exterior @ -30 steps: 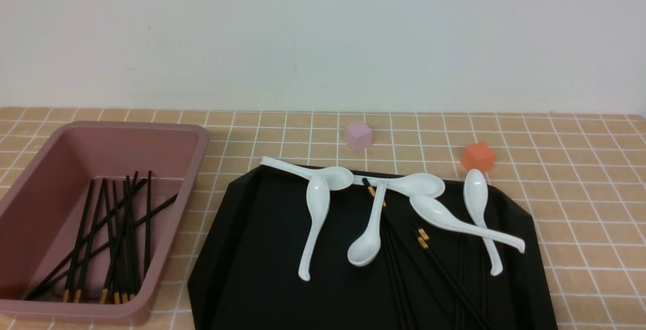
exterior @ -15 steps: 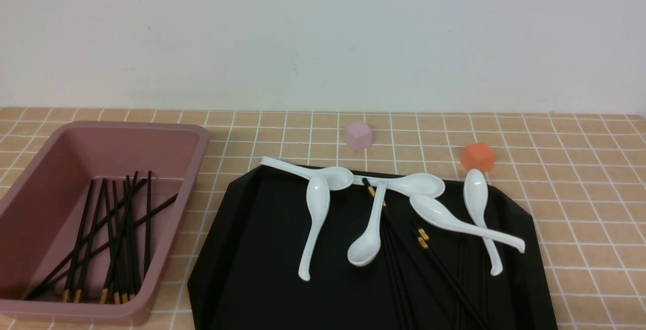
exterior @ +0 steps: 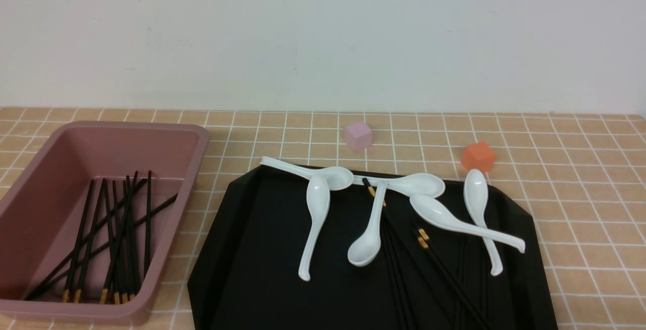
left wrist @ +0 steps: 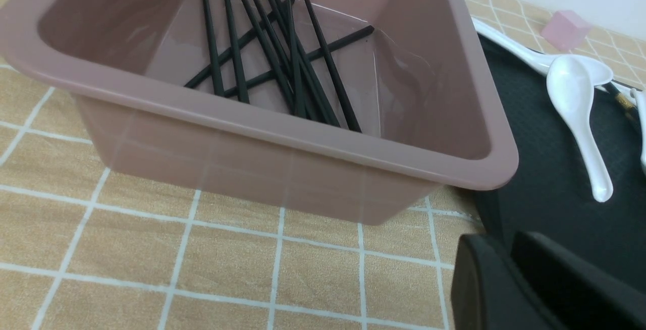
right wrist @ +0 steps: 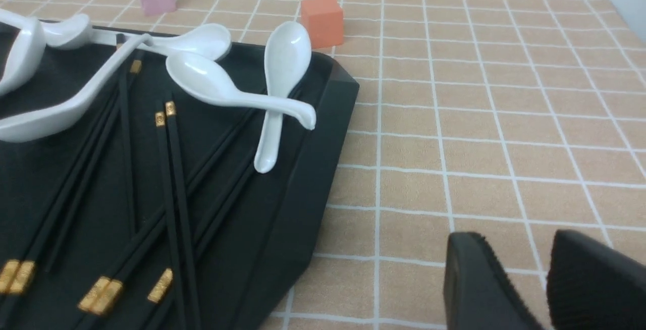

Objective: On brown tablecloth take chopsticks from black tray and put them in box.
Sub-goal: 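Move the gripper over the chopsticks on the black tray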

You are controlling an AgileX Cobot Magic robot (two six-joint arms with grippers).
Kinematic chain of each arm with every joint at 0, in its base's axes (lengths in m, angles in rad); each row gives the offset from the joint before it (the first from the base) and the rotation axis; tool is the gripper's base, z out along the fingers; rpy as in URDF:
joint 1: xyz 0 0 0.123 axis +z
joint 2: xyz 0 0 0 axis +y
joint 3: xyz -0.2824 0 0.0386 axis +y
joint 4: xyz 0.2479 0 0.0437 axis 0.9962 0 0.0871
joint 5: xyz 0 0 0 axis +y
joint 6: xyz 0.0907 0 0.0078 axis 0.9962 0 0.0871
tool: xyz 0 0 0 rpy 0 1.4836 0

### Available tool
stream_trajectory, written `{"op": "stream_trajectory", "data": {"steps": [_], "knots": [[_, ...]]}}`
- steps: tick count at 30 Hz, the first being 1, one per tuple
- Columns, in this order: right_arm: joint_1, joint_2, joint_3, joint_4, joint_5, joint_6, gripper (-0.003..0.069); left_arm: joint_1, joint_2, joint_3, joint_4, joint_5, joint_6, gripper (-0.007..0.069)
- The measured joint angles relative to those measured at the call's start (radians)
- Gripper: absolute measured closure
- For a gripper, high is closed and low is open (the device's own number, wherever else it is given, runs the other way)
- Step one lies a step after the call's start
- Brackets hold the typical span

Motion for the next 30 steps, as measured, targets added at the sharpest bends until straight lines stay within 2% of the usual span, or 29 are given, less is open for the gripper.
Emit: {"op": "stream_trajectory", "data": {"steps": [2, 4, 8, 11, 16, 19, 22, 23, 26, 30], "knots": [[0.0, 0.0, 0.001, 0.042, -0.016, 0.046, 0.0419, 0.0, 0.0, 0.0, 0.0, 0.0, 0.0, 0.0531], [0.0, 0.0, 0.004, 0.227, -0.044, 0.212, 0.0419, 0.0, 0.0, 0.0, 0.0, 0.0, 0.0, 0.0529], [0.0, 0.0, 0.004, 0.437, -0.068, 0.393, 0.0419, 0.0, 0.0, 0.0, 0.0, 0.0, 0.0, 0.0524], [0.0, 0.0, 0.005, 0.499, -0.075, 0.45, 0.0419, 0.0, 0.0, 0.0, 0.0, 0.0, 0.0, 0.0521], [0.0, 0.0, 0.005, 0.531, -0.078, 0.462, 0.0419, 0.0, 0.0, 0.0, 0.0, 0.0, 0.0, 0.0515], [0.0, 0.001, -0.045, 0.519, -0.078, 0.397, 0.0421, 0.0, 0.0, 0.0, 0.0, 0.0, 0.0, 0.0512], [0.0, 0.043, -0.149, 0.486, -0.079, 0.295, 0.0461, 0.0, 0.0, 0.0, 0.0, 0.001, 0.0, 0.051], [0.0, 0.097, -0.222, 0.46, -0.061, 0.225, 0.0515, 0.0, 0.0, 0.0, 0.0, 0.001, 0.0, 0.0509], [0.0, 0.283, -0.39, 0.414, 0.069, 0.06, 0.0643, 0.0, 0.0, 0.0, 0.0, 0.001, 0.0, 0.0503], [0.0, 0.552, -0.549, 0.444, 0.343, -0.085, 0.0669, 0.0, 0.0, 0.0, 0.0, 0.001, 0.0, 0.0498]]}}
